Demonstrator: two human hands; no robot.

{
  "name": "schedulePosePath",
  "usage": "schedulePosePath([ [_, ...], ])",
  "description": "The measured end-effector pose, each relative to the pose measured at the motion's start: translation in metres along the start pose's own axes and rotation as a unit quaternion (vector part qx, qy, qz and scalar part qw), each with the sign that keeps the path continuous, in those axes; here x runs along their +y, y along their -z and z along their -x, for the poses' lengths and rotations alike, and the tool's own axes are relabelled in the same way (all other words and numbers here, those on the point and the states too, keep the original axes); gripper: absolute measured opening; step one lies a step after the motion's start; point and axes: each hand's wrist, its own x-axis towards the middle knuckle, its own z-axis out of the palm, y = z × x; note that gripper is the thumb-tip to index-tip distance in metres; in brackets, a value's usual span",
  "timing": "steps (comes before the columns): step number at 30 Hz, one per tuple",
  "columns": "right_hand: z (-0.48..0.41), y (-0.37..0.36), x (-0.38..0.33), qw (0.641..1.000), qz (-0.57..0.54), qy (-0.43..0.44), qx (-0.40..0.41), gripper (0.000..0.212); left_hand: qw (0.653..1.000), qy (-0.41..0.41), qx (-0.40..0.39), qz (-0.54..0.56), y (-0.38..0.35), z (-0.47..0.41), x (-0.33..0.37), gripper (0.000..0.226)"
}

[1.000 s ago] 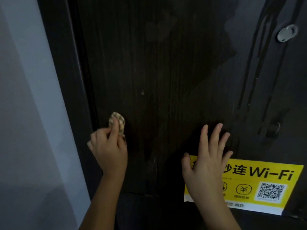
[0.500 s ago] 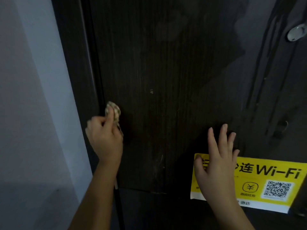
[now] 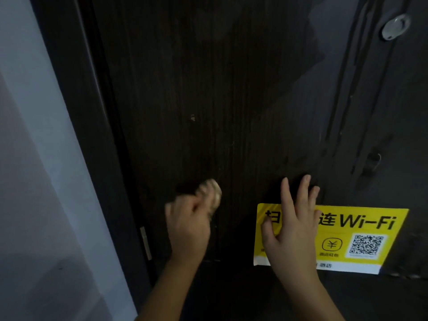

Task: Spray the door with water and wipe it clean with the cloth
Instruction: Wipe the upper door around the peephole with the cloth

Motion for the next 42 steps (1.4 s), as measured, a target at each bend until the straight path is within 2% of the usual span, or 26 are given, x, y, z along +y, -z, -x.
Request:
schedulePosePath([
  [3, 0.002, 0.0, 0.003, 1.0, 0.017, 0.008, -0.016, 0.094, 0.997, -0.062, -0.05, 0.017, 0.001, 0.029, 0.006, 0.031],
  [8, 0.002, 0.002, 0.003, 0.999, 0.035, 0.009, -0.026, 0.094, 1.0, -0.01, 0.006, 0.029, -0.005, -0.009, 0.003, 0.035],
  [10, 0.002, 0.001, 0.004, 0.999, 0.039, 0.012, -0.023, 0.094, 0.999, 0.004, -0.025, 0.038, -0.007, 0.027, -0.001, 0.044],
  [13, 0.004, -0.001, 0.006, 0.998, 0.055, 0.016, -0.02, 0.094, 0.995, -0.013, -0.1, 0.021, 0.001, 0.071, -0.004, 0.07],
  [14, 0.005, -0.001, 0.006, 0.998, 0.059, 0.016, -0.02, 0.093, 0.995, -0.02, -0.096, 0.021, 0.002, 0.065, -0.005, 0.07],
  [18, 0.004, -0.002, 0.002, 0.998, 0.054, 0.009, -0.015, 0.092, 1.0, 0.013, 0.003, 0.023, 0.0, -0.008, 0.007, 0.04],
  [25, 0.004, -0.006, 0.001, 0.999, 0.04, 0.005, -0.005, 0.091, 0.997, 0.006, 0.069, 0.017, 0.006, -0.116, 0.051, 0.037],
  [27, 0.004, -0.004, 0.002, 0.999, 0.033, 0.007, -0.006, 0.091, 0.998, 0.0, 0.057, 0.008, 0.003, -0.113, 0.057, 0.04],
  [31, 0.005, -0.003, 0.005, 0.999, 0.044, 0.015, -0.012, 0.093, 0.998, -0.049, -0.044, 0.01, 0.002, -0.025, 0.053, 0.037],
  [33, 0.004, -0.003, 0.005, 0.999, 0.046, 0.014, -0.016, 0.093, 0.998, -0.051, -0.036, 0.011, 0.001, -0.044, 0.051, 0.038],
  [37, 0.004, -0.003, 0.003, 0.999, 0.045, 0.006, -0.016, 0.093, 0.999, -0.008, 0.045, -0.01, 0.006, -0.121, 0.065, 0.041],
  [42, 0.005, -0.002, 0.005, 0.999, 0.045, 0.009, -0.026, 0.095, 0.999, -0.019, -0.037, 0.006, 0.004, -0.039, 0.059, 0.043],
])
